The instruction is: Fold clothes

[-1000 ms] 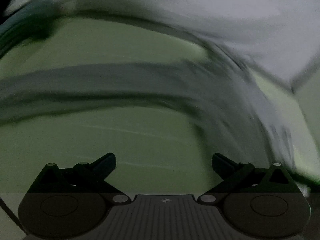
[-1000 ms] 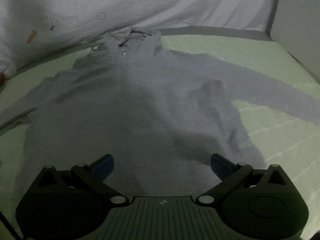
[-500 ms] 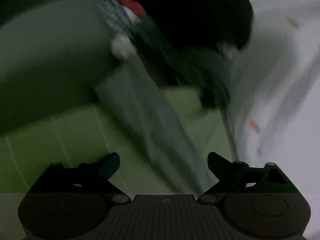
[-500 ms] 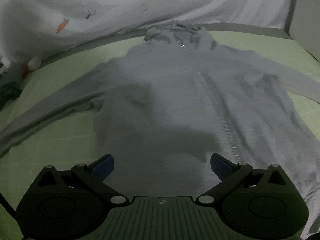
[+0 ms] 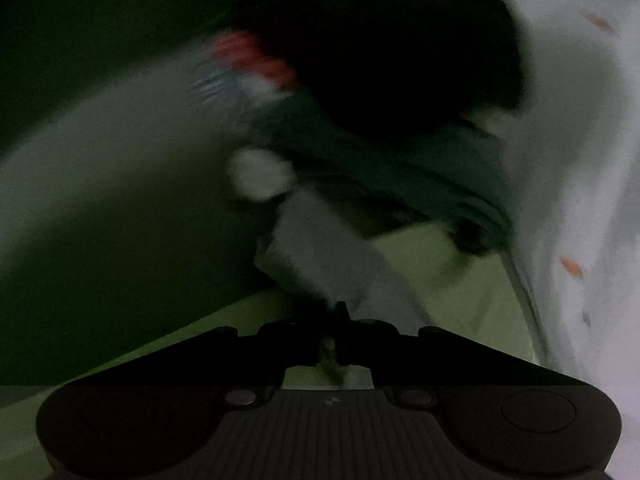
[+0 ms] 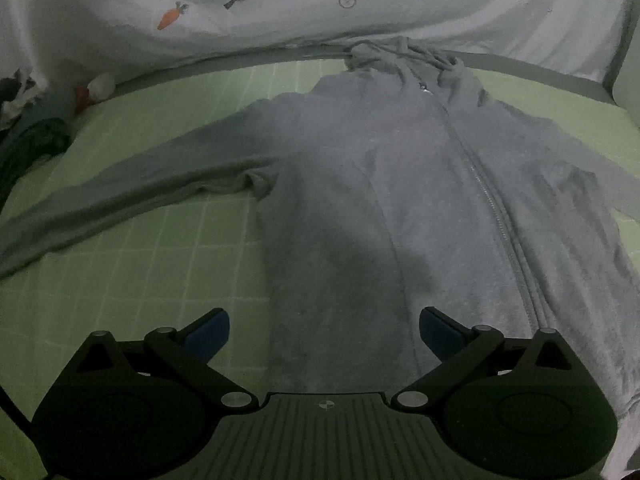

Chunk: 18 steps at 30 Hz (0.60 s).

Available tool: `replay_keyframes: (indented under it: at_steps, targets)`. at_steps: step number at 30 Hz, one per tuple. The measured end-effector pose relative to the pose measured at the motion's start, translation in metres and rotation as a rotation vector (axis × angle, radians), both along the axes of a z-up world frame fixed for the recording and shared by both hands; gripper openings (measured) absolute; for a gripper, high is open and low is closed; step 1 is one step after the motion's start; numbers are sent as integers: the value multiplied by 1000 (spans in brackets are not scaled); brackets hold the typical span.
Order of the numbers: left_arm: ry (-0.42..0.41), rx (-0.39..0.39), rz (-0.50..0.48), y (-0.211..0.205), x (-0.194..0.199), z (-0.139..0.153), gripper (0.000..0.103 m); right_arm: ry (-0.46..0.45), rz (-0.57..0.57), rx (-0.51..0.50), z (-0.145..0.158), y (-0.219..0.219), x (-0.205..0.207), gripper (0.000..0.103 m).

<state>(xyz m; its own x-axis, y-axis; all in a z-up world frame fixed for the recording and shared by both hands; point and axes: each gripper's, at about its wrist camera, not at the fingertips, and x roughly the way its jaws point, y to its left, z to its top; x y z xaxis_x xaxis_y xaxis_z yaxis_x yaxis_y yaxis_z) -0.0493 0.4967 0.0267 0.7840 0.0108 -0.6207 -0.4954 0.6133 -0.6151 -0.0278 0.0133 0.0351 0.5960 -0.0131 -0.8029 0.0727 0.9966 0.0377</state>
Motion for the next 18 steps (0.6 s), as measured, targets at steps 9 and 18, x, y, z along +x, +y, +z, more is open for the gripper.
replay_keyframes:
  at_steps: [9,18]
  targets:
    - [-175,299,-650,-146,55,58,9,-23,-27,95,14,4,23,103]
    - [-2,289,-881,-216,69,2,43,20,-53,210,10,-9,49,103]
